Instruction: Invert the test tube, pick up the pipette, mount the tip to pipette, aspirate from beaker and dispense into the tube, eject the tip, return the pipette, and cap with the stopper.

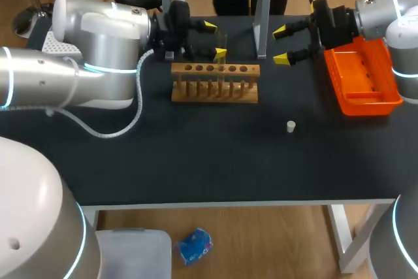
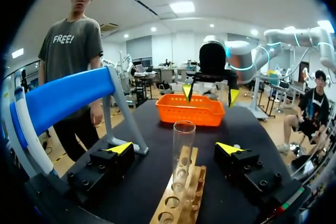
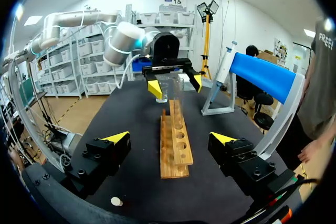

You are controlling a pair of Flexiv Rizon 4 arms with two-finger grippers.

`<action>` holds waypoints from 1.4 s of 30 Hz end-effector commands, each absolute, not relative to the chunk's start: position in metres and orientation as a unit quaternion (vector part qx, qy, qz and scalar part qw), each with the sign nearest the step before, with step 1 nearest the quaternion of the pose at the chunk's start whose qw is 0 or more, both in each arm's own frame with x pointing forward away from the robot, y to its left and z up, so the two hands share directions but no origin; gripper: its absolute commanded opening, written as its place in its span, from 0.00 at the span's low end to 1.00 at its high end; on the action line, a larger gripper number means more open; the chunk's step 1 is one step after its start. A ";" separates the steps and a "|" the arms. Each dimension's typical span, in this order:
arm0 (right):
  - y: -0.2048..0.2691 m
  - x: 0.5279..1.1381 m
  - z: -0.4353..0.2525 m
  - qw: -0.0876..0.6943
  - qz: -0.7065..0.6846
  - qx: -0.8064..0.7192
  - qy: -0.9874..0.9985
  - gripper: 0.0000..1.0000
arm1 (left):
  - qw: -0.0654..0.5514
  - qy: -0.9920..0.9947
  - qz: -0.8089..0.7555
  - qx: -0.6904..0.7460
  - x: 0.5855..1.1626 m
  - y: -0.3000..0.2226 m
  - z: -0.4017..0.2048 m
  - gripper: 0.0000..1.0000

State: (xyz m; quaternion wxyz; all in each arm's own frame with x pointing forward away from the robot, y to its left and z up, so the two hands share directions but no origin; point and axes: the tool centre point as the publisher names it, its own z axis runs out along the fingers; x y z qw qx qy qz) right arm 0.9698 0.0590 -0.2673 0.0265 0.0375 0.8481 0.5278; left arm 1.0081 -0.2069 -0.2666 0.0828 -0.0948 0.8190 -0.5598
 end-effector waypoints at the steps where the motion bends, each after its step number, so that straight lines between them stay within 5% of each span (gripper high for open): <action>1: 0.059 0.970 -0.268 0.026 0.528 0.037 0.848 1.00 | 0.077 0.831 -0.543 -0.094 1.008 -0.202 -0.259 1.00; 22: 0.059 0.970 -0.268 0.026 0.528 0.037 0.848 1.00 | 0.121 0.821 -0.541 -0.134 0.951 -0.106 -0.174 1.00; 38: 0.059 0.970 -0.268 0.026 0.528 0.037 0.848 1.00 | 0.121 0.821 -0.541 -0.134 0.951 -0.106 -0.174 1.00; 42: 0.059 0.970 -0.268 0.026 0.528 0.037 0.848 1.00 | 0.144 0.817 -0.526 -0.188 0.969 -0.068 -0.187 1.00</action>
